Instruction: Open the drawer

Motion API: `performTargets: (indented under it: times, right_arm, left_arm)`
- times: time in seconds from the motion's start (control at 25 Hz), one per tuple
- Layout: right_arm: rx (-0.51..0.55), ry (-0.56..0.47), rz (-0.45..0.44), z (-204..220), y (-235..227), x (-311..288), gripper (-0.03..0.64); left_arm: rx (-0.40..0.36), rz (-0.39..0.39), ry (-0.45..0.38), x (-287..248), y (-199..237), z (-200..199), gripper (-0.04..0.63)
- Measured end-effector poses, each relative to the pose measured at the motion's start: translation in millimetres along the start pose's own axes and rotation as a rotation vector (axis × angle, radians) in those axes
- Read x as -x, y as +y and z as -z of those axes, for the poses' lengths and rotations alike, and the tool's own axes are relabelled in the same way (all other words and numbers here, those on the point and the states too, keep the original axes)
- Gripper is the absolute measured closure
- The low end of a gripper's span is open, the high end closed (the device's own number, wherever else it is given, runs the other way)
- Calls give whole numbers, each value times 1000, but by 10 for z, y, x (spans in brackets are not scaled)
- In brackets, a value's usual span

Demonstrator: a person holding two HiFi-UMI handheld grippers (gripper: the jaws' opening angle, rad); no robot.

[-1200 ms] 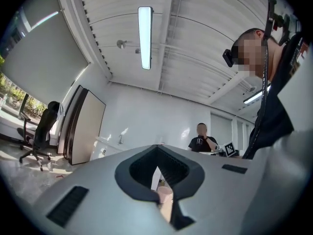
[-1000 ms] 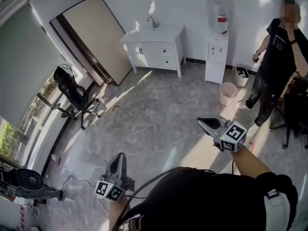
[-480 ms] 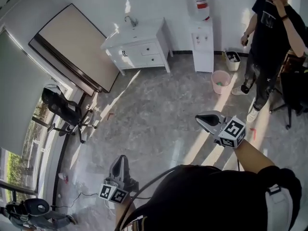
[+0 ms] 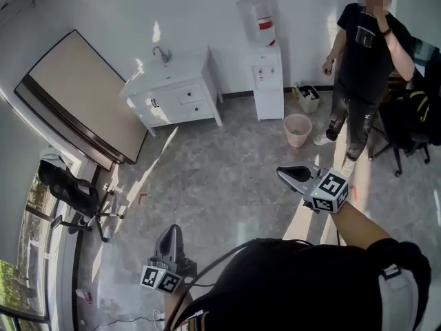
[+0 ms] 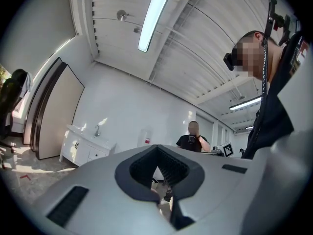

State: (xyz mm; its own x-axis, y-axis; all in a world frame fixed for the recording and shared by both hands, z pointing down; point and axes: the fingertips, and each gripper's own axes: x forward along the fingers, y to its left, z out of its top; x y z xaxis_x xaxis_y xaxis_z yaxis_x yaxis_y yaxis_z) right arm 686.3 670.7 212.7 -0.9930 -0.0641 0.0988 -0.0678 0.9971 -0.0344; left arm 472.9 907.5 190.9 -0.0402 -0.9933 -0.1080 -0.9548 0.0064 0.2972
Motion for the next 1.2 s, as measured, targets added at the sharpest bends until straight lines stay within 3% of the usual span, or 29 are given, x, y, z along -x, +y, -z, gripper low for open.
performTargets:
  times: [0.32,0.68,0.92,1.2]
  right_arm:
    - [-22,-24,47,-297,403,-991,621]
    - [-25,13,27,-277,674,-1922,621]
    - [-27,17,-10,-345,510,-2345,621]
    - [-18,-1,-87,-299,-154,-2719,621]
  left_arm:
    - [-35,35,-4,279,1130,-483,601]
    - [12,-15,-12,617,2112,-514,601]
    - [29,-44,-11,461,2398,-552,601]
    - [-16,-111,-11,-88,2512,-563,601]
